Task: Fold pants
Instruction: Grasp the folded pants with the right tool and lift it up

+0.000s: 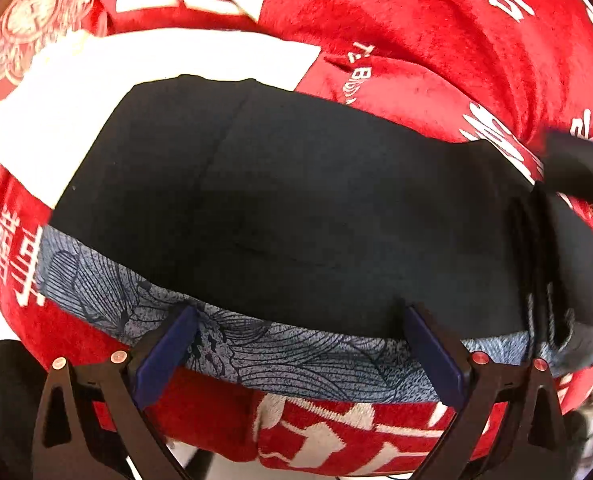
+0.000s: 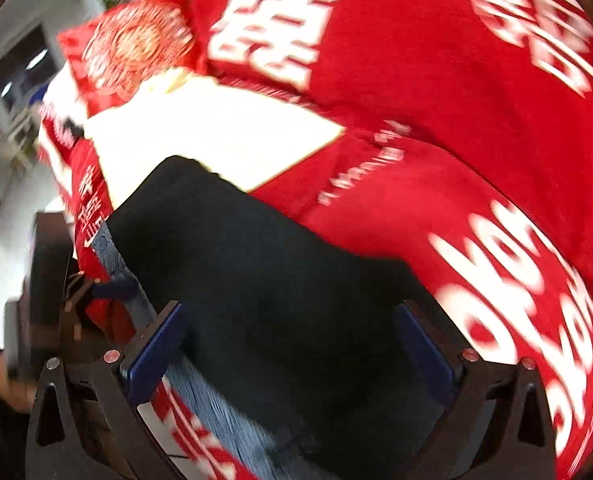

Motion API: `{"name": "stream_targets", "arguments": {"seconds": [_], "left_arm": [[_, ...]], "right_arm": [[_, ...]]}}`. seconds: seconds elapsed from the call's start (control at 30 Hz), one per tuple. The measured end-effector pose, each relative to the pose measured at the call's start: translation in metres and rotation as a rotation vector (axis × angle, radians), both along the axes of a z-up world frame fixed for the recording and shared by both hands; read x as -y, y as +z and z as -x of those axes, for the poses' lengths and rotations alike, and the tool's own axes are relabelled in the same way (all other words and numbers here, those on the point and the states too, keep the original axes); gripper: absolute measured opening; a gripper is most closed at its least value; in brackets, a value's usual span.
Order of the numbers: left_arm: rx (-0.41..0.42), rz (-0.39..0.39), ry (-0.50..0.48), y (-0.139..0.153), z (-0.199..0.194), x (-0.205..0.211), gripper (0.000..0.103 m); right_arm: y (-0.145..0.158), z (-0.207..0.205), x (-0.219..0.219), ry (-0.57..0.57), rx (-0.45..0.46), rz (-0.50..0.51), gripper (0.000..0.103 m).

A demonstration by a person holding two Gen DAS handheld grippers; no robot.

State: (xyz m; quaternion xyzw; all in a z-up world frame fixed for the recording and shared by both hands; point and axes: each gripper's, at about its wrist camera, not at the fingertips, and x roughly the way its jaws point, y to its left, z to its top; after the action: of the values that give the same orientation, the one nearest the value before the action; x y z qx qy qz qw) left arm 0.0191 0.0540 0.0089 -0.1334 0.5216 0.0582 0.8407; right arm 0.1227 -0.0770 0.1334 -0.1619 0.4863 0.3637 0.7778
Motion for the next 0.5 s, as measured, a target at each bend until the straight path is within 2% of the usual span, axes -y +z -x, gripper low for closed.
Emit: {"name": "stream_targets", "arguments": {"seconds": [0.07,0.13,0.2,0.27,0.3,0.37,0.5], "left_arm": [[0.018,-0.010,-0.002,0.009,0.005,-0.002,0.103],[0.095,-0.063,0.023,0.024,0.017,-0.010,0.103],[0.173,-0.198,0.072,0.036,0.023,-0.017,0.103],[0.168,-0.331,0.093,0.034,0.017,-0.021,0.103],[0.145,-0.364,0.086,0.028,0.013,-0.025,0.103],[0.115,-0.345,0.087,0.018,0.008,-0.033,0.103],[0.056,-0.253,0.122,0.004,0.005,-0.054,0.103]], "right_arm": [[-0.011,-0.010,-0.039,0.081,-0.025,0.035,0.103],[-0.023,-0.018,-0.070,0.158,-0.055,0.072,0.103],[-0.036,-0.026,-0.098,0.238,-0.096,0.097,0.103],[-0.049,-0.033,-0.120,0.307,-0.128,0.120,0.103],[-0.056,-0.037,-0.130,0.337,-0.154,0.127,0.103],[-0.072,-0.044,-0.148,0.378,-0.201,0.147,0.103],[-0.103,-0.050,-0.168,0.449,-0.302,0.194,0.103]]}}
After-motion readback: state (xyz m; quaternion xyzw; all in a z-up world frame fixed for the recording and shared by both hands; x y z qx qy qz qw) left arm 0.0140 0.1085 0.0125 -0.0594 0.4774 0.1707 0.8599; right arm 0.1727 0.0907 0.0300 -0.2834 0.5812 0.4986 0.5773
